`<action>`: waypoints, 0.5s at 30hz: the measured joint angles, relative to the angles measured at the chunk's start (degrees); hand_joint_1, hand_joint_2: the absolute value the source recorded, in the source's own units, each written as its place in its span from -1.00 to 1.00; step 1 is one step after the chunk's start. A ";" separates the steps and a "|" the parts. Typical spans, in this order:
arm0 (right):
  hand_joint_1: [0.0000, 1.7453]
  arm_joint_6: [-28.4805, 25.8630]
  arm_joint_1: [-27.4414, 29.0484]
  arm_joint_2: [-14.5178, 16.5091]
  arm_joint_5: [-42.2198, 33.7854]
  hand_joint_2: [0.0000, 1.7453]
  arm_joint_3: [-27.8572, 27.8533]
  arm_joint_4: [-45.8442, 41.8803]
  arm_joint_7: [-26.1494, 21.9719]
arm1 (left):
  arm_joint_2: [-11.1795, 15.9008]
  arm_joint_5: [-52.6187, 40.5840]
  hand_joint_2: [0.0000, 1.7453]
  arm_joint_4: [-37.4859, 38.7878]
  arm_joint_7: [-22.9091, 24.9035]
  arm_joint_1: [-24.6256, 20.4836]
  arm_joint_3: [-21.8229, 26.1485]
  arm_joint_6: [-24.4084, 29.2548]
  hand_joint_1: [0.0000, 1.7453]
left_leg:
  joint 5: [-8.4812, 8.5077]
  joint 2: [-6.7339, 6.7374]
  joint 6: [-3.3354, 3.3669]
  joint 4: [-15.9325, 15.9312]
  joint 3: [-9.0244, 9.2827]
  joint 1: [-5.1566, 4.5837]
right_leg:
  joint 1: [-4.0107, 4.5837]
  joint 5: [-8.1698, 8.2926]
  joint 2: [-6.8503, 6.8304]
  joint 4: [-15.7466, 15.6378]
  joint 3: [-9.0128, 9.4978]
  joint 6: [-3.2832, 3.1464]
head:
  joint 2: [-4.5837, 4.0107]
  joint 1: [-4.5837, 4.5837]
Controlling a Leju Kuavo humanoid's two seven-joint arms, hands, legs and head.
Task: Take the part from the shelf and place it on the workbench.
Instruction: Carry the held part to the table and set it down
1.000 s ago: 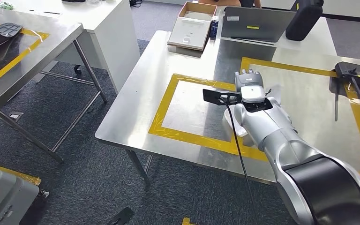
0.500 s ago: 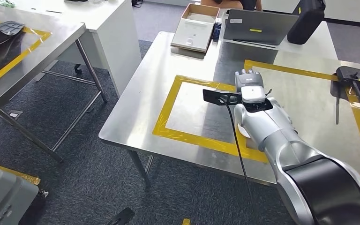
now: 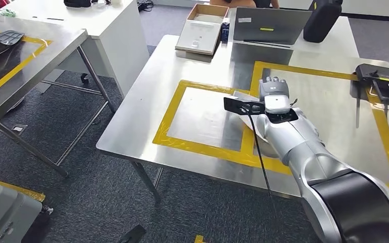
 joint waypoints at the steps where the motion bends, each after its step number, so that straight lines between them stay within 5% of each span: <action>1: -1.00 -0.33 -0.01 0.01 0.06 -1.00 -0.02 0.00 0.02 | 0.00 0.02 -1.00 0.00 -0.01 -0.03 0.00 0.04 -1.00 | -2.26 0.01 -0.09 3.57 -1.28 -0.01 | 0.09 0.26 -0.01 -0.02 -0.32 -0.28 | 0.00 -0.09; 3: -1.00 -0.87 0.02 0.02 0.27 -1.00 -0.02 0.00 0.12 | 0.00 0.05 -1.00 0.01 -0.01 -0.04 0.00 0.10 -1.00 | -5.09 0.01 -0.10 9.62 -3.12 -0.03 | 0.37 0.89 -0.03 0.00 -1.15 -0.57 | 0.00 -0.15; 4: -1.00 -1.04 0.02 0.02 0.36 -1.00 -0.03 0.00 0.19 | 0.01 0.05 -1.00 0.01 0.00 -0.03 0.00 0.11 -1.00 | -5.07 0.01 0.01 10.15 -2.78 -0.05 | 0.52 1.27 -0.02 0.01 -1.61 -0.61 | 0.00 -0.15; 8: -1.00 -1.43 -0.19 0.01 0.50 -1.00 -0.21 -0.03 0.42 | 0.09 0.05 -1.00 -0.06 0.04 -0.33 0.00 0.25 -1.00 | -0.86 -0.02 1.02 -2.25 5.76 -0.47 | 0.77 2.99 0.00 0.01 -3.09 0.02 | 0.00 -0.11; 10: -1.00 -1.54 -0.42 -0.02 0.56 -1.00 -0.37 -0.07 0.47 | 0.14 0.05 -1.00 -0.10 0.10 -0.47 0.00 0.39 -1.00 | -0.42 -0.12 1.38 -4.96 6.90 -0.98 | 0.67 3.90 -0.07 -0.19 -3.27 0.78 | 0.00 -0.11; 12: -1.00 -1.58 -0.59 -0.09 0.60 -1.00 -0.50 -0.06 0.54 | 0.11 0.05 -1.00 -0.07 0.21 -0.46 0.00 0.46 -1.00 | 0.63 -0.13 2.08 -5.11 6.18 -1.12 | 0.56 4.71 -0.06 -0.65 -3.37 1.62 | 0.00 -0.14; 13: -1.00 -1.60 -0.65 -0.16 0.62 -1.00 -0.56 -0.05 0.61 | 0.10 0.05 -1.00 -0.07 0.29 -0.45 0.00 0.50 -1.00 | 1.26 -0.06 2.52 -5.22 5.85 -1.02 | 0.52 4.21 -0.06 -0.50 -3.69 1.98 | 0.00 -0.10; 15: -1.00 -1.66 -0.76 -0.31 0.72 -1.00 -0.69 -0.04 0.81 | 0.10 0.09 -1.00 -0.07 0.37 -0.43 0.00 0.61 -1.00 | 2.73 0.14 3.38 -5.51 4.74 -0.72 | 0.43 0.10 -0.09 2.85 -5.12 2.52 | 0.00 0.04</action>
